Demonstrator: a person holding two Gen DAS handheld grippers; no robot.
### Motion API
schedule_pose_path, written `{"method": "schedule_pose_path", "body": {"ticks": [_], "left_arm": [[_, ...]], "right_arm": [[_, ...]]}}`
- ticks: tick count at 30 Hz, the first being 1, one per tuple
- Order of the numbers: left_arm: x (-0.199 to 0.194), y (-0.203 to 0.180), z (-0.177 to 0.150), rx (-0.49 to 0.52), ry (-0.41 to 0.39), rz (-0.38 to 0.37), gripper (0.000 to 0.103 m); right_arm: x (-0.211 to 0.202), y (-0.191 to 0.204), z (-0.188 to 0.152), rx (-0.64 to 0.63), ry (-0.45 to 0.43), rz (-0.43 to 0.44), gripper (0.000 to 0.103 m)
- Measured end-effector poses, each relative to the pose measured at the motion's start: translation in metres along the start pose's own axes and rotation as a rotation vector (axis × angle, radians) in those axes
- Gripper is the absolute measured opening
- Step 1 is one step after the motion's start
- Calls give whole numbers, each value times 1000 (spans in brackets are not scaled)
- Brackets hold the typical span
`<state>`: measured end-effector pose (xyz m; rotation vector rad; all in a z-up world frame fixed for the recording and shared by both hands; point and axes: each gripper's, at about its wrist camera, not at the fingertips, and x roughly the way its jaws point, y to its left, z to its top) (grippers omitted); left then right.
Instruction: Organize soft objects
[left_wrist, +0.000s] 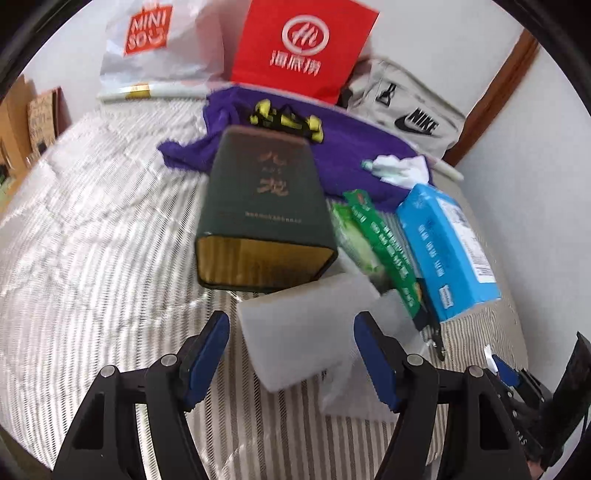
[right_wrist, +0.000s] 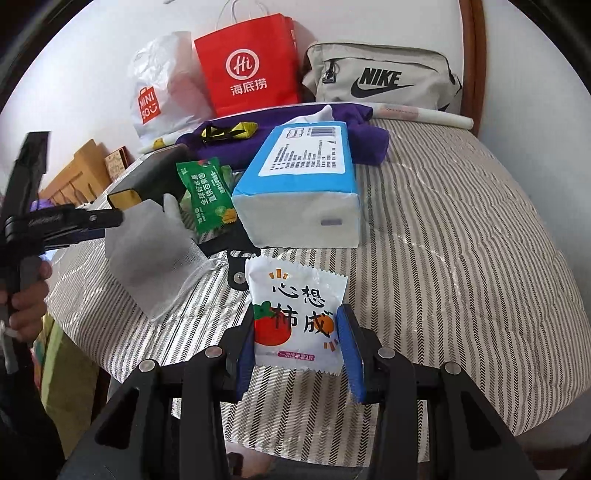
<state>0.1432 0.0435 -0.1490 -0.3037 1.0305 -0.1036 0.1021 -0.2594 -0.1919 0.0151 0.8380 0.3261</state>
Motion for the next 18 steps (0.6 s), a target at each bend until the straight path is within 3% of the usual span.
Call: {"method": "schedule_pose_path", "body": {"ticks": [3,5,7,12,18], "left_arm": [[11,2,-1,-24,-2,-46,67],[12,2,-2,-25,-29,-75,58],[12,0,-3,-12,-48,-75,56],[0,1,-8,10,-92,-97,46],[-25,14,-13,7,-160,-142,43]], "right_arm": [[5,-1,-1,-4,7,0,41],[10,-4,-1,3,13,-11,41],[12,-5,-1,5,16,-12,41],[19,-7,-2,7,17,-13,41],[18,-4,0,-2,14,-10,41]]}}
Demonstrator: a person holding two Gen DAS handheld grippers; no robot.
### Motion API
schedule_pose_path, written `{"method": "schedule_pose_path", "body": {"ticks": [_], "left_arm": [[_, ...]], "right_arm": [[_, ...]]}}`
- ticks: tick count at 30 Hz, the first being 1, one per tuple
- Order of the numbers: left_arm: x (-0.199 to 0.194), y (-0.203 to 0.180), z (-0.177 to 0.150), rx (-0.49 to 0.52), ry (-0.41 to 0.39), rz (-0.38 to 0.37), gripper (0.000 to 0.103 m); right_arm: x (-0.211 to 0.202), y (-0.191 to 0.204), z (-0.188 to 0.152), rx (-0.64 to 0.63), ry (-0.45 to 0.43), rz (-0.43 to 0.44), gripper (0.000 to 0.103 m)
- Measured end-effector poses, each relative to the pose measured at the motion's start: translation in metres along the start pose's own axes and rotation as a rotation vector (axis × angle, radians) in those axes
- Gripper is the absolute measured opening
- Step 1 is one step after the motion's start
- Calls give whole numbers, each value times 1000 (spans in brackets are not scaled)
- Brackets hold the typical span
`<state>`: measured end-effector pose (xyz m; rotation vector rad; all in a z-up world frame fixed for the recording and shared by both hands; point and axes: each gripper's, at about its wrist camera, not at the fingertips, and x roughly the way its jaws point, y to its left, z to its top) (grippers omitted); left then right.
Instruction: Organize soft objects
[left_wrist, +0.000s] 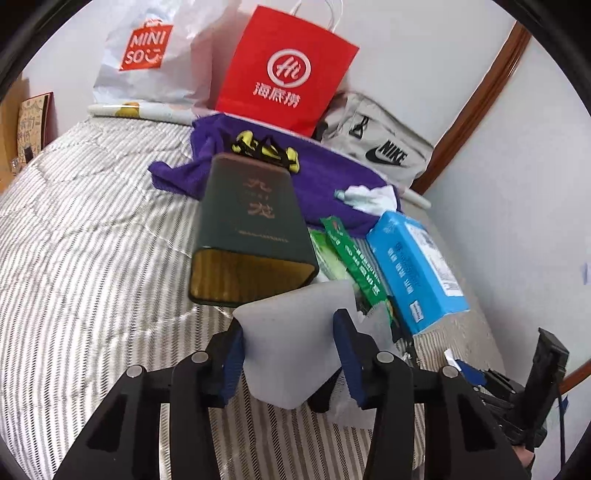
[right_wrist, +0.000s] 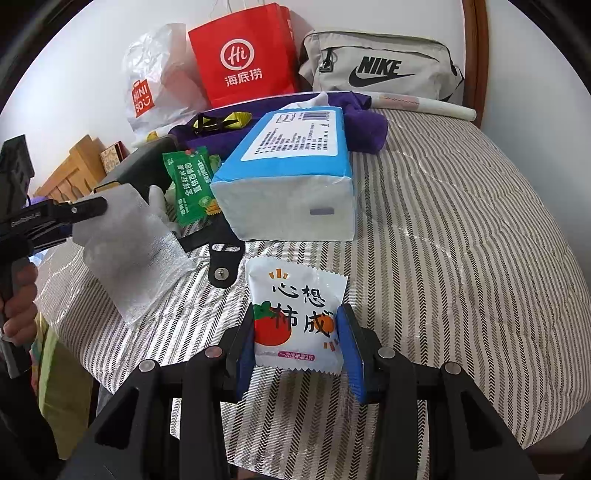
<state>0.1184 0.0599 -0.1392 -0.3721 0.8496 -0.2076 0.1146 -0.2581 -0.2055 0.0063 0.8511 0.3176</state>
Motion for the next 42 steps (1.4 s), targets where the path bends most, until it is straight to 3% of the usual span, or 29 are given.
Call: {"method": "schedule_pose_path", "body": {"ticks": [12,22,42], "left_arm": [[-39,21,1,-43,-62,45,43],[-57,12,20,-18,-94,58,43],[-27,5,91,3,-80,98,44]], "right_arm": [[-20,10,11,-24,-42,-10,41],[-49,18,38,-57,-118,12,41],[-31,15,128,-85,-171,58,41]]}}
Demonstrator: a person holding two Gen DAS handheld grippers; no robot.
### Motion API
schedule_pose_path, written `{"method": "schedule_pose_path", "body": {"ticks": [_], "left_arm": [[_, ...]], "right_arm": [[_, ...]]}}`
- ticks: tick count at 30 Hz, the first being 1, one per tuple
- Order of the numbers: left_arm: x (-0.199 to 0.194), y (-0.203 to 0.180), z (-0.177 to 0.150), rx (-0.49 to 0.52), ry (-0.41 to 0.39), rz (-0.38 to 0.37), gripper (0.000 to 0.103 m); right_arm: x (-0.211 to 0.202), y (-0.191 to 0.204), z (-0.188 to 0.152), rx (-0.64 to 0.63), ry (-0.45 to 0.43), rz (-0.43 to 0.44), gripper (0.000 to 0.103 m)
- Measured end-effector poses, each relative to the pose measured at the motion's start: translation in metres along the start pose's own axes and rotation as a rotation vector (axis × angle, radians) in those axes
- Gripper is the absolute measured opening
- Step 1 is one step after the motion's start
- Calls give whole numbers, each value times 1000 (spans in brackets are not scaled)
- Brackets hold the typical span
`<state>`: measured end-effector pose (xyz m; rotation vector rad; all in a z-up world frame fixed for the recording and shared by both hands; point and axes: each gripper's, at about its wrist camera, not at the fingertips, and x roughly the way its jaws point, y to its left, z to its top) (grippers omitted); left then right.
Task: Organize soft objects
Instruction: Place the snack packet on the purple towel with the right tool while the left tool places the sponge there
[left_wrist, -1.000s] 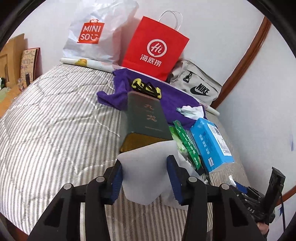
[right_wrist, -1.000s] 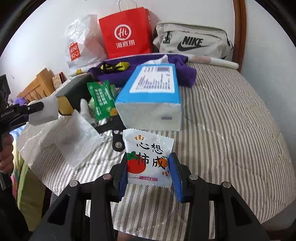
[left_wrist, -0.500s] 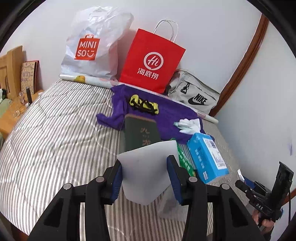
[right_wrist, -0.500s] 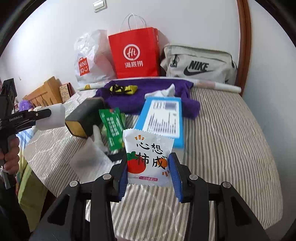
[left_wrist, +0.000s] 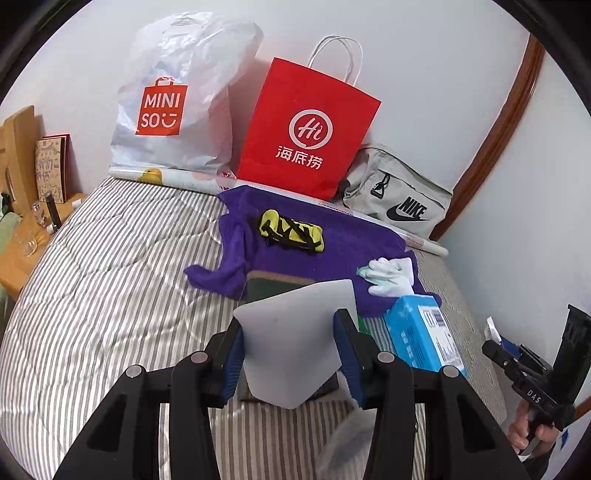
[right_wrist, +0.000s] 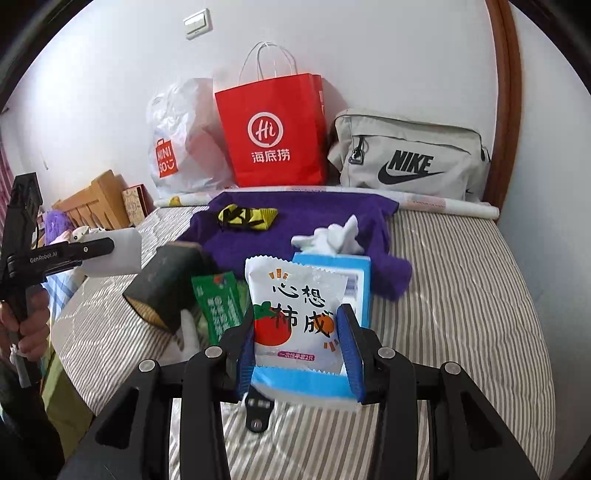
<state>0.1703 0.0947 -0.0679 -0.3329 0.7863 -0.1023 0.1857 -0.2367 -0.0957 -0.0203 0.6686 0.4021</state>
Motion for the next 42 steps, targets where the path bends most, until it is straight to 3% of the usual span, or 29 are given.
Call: {"method": "schedule_pose_path", "body": {"ticks": [9,23,34,42], "left_arm": [[29,-7,29,25,28,22,45],[86,-1,66,-10,94,-16,45],[132,-5,81,13,178,-40,45],[157,-4,88,34,234,-57,45]], "right_arm": [[27,-10,39,-20,-10,0,41],[84,-35,87,-4,-13,-16,41],[126,-48,108,-31,31,-53,41],[169,-50,121,-60,121,-28,41]]}}
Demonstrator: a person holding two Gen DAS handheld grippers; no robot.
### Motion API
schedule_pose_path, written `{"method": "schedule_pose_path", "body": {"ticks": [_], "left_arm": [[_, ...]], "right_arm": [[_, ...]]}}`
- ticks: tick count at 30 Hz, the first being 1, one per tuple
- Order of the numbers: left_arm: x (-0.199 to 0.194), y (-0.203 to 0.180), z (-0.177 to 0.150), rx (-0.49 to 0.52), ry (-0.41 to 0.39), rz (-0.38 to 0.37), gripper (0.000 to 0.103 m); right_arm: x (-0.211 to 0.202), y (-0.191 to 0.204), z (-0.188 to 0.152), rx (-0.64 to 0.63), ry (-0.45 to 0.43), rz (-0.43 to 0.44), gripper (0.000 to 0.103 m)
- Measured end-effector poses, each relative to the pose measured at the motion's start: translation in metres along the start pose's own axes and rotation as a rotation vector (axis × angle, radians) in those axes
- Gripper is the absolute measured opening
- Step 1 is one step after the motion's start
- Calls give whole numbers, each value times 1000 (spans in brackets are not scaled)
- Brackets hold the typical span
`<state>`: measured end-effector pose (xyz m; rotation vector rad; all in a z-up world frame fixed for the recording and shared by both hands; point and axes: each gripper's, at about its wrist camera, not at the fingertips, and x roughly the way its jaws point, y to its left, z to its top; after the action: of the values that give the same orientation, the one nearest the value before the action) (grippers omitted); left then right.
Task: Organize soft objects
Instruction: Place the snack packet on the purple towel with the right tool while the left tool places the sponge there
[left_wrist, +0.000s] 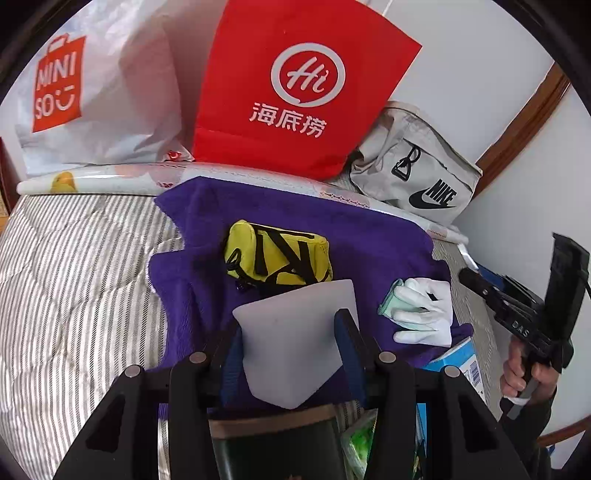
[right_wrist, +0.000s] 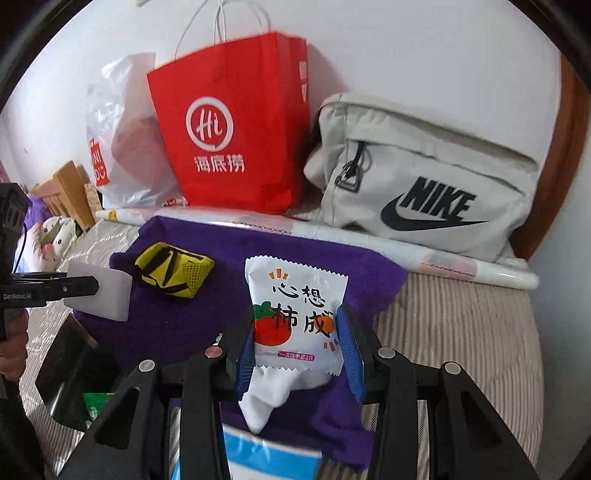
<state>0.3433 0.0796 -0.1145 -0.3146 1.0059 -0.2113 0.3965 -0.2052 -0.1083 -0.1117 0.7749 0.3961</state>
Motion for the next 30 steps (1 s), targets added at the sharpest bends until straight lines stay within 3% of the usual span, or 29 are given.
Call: {"method": "schedule_pose_path", "body": {"ticks": [8,16,19,21,22,24,30], "left_arm": [[21,4,6,8,54,0,46],[37,5,6,9,99,5,48],[38,1,6,17,109,1,51],[36,1,6,6,101,0,73],[34,1,6,2,91,6,76],[30,2,6,0,79,24,76],[13,12,0,-35,58,63,76]], "right_arm": [[38,-5,6,-12,96,6,41],[49,-9,3,9,128,12,42],[48,-7,3,11,129,29,46],[45,-7,3,14,123,39,57],[43,-6,3,12,116,41,60],[36,-3,4,3,95,36,65],[14,4,2,2,61,29,69]]}}
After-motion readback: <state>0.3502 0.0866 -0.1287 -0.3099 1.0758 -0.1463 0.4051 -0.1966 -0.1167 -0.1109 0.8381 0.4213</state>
